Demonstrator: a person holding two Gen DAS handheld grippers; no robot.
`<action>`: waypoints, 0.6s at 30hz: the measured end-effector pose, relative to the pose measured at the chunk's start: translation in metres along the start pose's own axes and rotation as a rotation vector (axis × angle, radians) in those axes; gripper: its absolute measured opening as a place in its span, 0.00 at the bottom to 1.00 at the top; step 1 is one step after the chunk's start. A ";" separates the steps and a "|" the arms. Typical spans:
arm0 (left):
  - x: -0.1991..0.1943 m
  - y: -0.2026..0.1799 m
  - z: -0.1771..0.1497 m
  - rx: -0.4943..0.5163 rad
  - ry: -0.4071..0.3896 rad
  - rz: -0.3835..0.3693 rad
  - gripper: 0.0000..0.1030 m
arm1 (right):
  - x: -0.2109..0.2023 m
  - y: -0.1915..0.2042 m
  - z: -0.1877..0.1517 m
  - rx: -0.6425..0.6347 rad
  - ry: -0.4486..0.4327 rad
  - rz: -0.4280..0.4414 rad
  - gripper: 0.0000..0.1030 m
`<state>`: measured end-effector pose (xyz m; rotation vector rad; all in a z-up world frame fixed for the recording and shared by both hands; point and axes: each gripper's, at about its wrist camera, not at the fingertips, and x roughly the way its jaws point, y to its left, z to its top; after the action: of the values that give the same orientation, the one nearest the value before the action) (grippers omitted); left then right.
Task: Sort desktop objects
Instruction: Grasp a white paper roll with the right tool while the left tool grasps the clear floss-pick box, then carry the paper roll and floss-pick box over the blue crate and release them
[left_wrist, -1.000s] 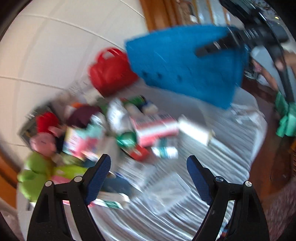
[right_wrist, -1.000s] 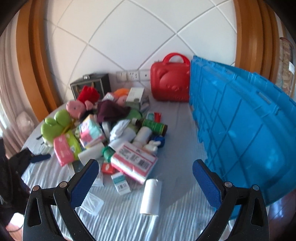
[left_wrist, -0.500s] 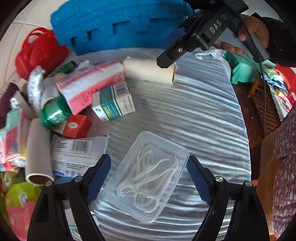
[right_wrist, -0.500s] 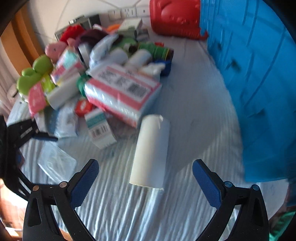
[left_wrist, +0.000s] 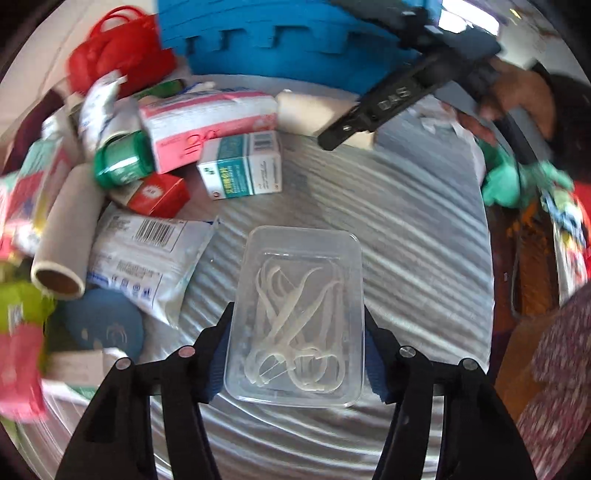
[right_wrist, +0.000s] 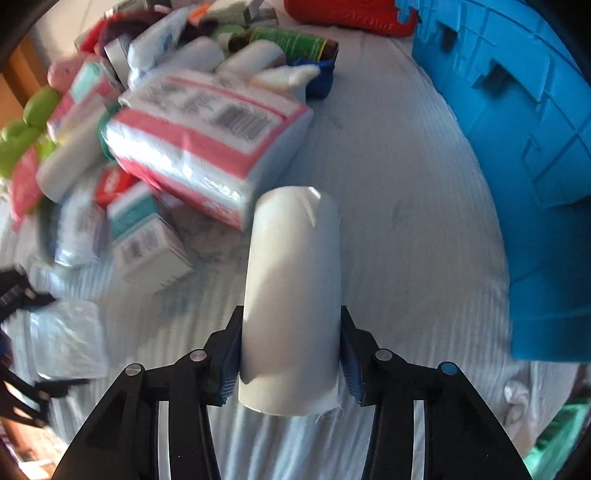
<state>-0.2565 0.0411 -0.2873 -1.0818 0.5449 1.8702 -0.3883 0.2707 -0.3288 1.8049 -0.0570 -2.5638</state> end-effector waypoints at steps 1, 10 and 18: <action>-0.002 0.000 -0.001 -0.034 -0.006 -0.014 0.58 | -0.008 0.000 -0.002 0.004 -0.019 0.005 0.43; -0.051 -0.013 0.025 -0.070 -0.142 0.053 0.58 | -0.088 0.006 -0.010 0.048 -0.170 0.095 0.43; -0.124 -0.028 0.112 0.052 -0.362 0.146 0.58 | -0.213 0.019 0.008 -0.002 -0.481 0.068 0.43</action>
<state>-0.2555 0.0766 -0.1215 -0.6608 0.4666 2.1058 -0.3246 0.2571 -0.1252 1.1221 -0.1144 -2.8756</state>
